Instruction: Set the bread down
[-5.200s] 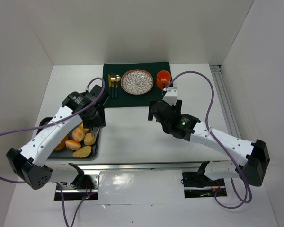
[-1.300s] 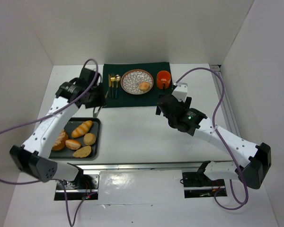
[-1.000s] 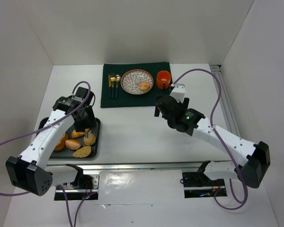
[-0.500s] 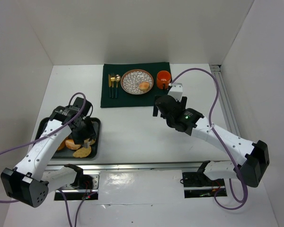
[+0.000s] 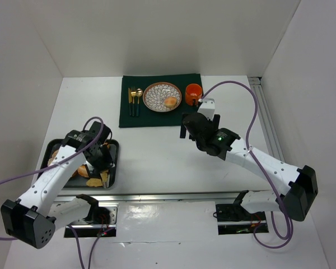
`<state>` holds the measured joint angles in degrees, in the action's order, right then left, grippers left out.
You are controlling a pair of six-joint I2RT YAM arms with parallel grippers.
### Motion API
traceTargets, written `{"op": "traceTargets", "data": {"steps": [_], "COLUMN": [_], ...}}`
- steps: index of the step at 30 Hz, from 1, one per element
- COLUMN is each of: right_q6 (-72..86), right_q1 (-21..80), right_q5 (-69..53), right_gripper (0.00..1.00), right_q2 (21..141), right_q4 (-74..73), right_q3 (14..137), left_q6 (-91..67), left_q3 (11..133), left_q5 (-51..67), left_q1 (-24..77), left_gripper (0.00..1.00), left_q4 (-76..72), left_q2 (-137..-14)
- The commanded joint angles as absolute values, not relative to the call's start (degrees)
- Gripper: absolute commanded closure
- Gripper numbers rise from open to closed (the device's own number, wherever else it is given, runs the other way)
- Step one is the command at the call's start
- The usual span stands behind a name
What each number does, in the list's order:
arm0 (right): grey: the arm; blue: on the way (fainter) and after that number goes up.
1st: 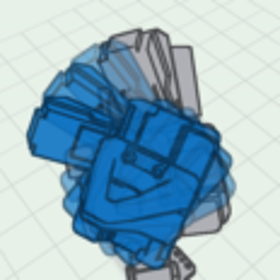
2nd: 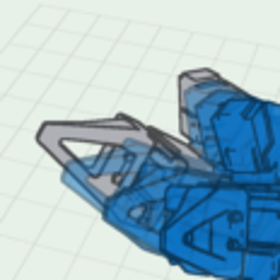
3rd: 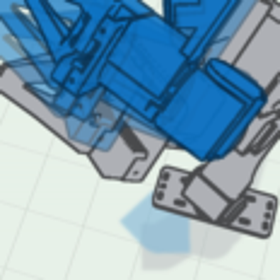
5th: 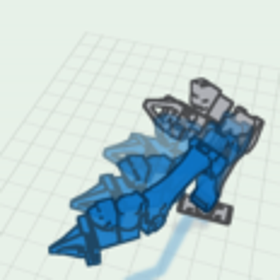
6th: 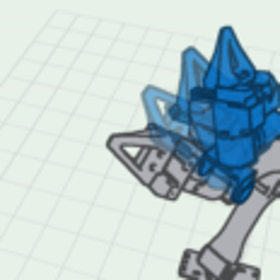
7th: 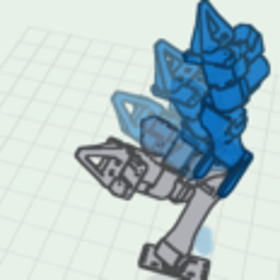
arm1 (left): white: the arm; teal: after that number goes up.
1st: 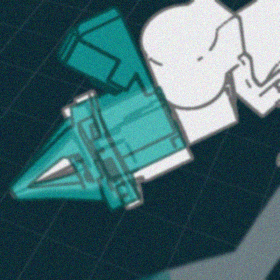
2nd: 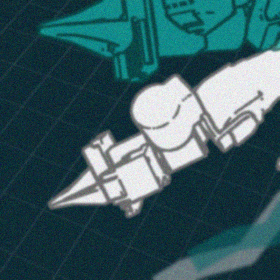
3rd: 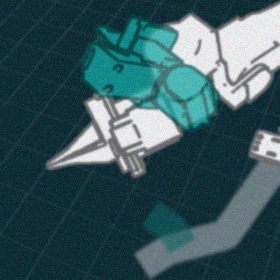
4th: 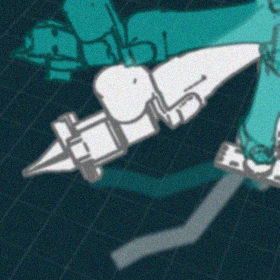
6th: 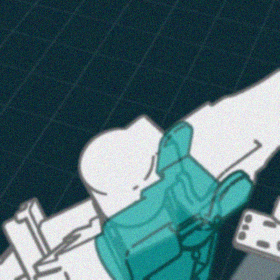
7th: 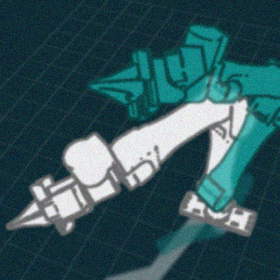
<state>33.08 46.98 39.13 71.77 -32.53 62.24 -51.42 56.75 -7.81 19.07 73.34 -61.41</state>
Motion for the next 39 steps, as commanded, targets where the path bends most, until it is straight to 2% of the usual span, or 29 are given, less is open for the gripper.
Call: {"op": "traceTargets", "data": {"steps": [1, 4, 6, 9, 15, 20, 24, 32, 39], "right_q6": [32.34, 32.34, 32.34, 32.34, 31.73, 31.73, 32.26, 34.53, 39.28], "right_q1": [46.67, 46.67, 46.67, 46.67, 46.67, 46.67, 46.67, 46.14, 46.14], "right_q5": [38.85, 38.33, 38.32, 38.32, 38.32, 38.32, 41.47, 44.03, 44.04], "right_gripper": [0.01, 0.01, 0.01, 0.01, 0.01, 0.01, 0.01, 0.01, 0.01], "right_q2": [71.89, 71.37, 71.37, 70.84, 70.84, 70.84, 69.61, 65.31, 64.25], "right_q4": [-29.44, -28.92, -28.92, -28.92, -28.39, -27.86, -28.39, -32.69, -36.83], "right_q3": [62.84, 62.84, 62.31, 62.31, 62.31, 62.31, 62.31, 62.31, 62.31], "left_q6": [-52.82, -52.82, -52.82, -52.82, -50.1, -47.82, -44.48, -39.12, -38.06], "left_q3": [57.74, 57.74, 58.44, 61.78, 69.43, 74.69, 87.32, 109.14, 116.96], "left_q5": [-9.31, -9.32, -8.62, -8.61, -8.79, -8.79, -7.3, 2.45, 7.21], "left_q1": [19.25, 19.25, 19.25, 19.25, 18.63, 18.63, 18.63, 19.68, 19.69], "left_gripper": [0.36, 0.39, 0.54, 0.66, 0.77, 0.77, 0.77, 0.76, 0.74], "left_q4": [74.88, 75.41, 75.41, 76.98, 78.31, 75.95, 68.31, 51.95, 38.76], "left_q2": [-59.85, -59.85, -59.33, -58.8, -58.8, -62.39, -69.94, -94.02, -110.98]}}
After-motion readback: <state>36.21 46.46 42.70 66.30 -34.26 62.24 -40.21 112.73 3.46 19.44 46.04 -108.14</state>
